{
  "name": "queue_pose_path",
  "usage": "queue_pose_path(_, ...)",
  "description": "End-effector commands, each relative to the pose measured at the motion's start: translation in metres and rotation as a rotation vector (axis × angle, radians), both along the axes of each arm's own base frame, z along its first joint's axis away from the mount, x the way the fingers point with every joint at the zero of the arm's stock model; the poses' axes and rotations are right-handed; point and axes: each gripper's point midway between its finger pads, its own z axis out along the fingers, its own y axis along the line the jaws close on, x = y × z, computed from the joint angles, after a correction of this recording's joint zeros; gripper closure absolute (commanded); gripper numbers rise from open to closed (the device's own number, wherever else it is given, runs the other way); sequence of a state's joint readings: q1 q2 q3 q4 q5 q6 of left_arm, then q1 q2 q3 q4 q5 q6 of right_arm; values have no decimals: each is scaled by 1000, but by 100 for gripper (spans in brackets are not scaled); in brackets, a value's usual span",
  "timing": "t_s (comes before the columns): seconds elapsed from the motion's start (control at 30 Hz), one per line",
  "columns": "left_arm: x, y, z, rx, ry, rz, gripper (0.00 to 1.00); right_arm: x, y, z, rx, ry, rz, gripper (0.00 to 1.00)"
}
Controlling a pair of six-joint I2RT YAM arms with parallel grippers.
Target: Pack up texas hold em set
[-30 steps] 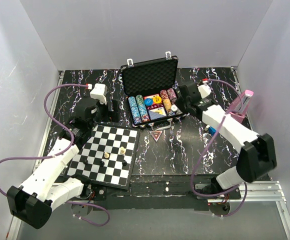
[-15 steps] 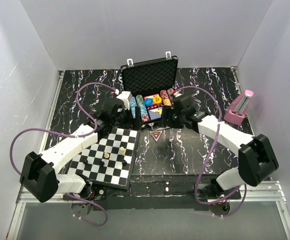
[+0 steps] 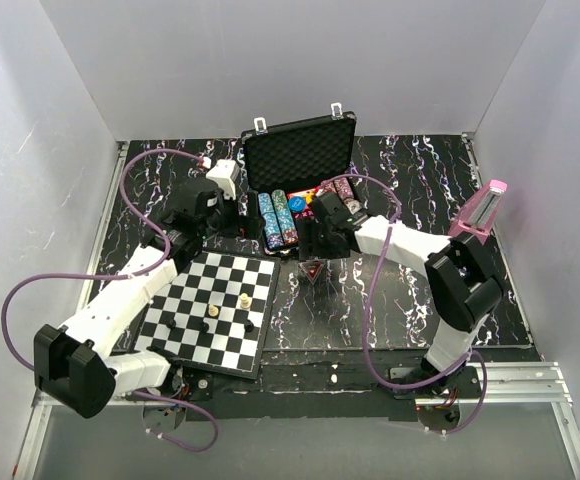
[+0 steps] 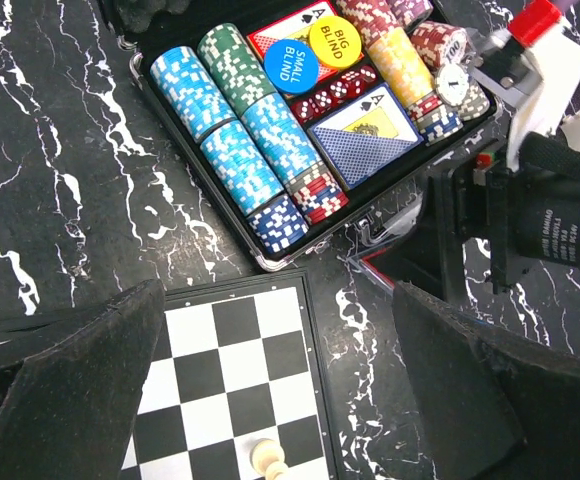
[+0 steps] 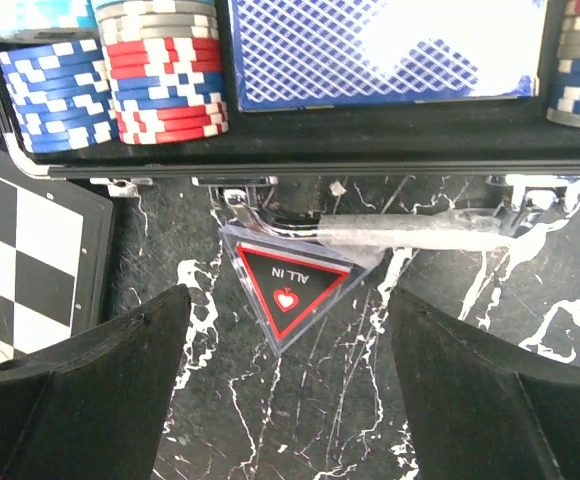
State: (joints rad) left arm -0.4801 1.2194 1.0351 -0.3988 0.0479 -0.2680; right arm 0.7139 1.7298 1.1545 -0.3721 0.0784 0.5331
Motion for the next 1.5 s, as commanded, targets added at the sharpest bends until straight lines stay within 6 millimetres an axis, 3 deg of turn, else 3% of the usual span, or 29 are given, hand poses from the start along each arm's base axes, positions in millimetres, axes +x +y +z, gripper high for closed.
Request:
queue_pose_path(0.0, -4, 9, 2, 28, -45, -9, 2, 5, 8, 5, -58, -3, -69, 12)
queue_pose_path(0.4, -4, 7, -2, 24, -31, -21, 2, -11, 14, -13, -126, 71, -214, 10)
queue_pose_path(1.03, -4, 9, 0, 21, -36, -14, 2, -2, 13, -30, -142, 53, -231, 9)
queue_pose_path(1.47, -3, 11, 2, 21, -41, -10, 2, 14, 5, -39, -173, 35, -235, 11)
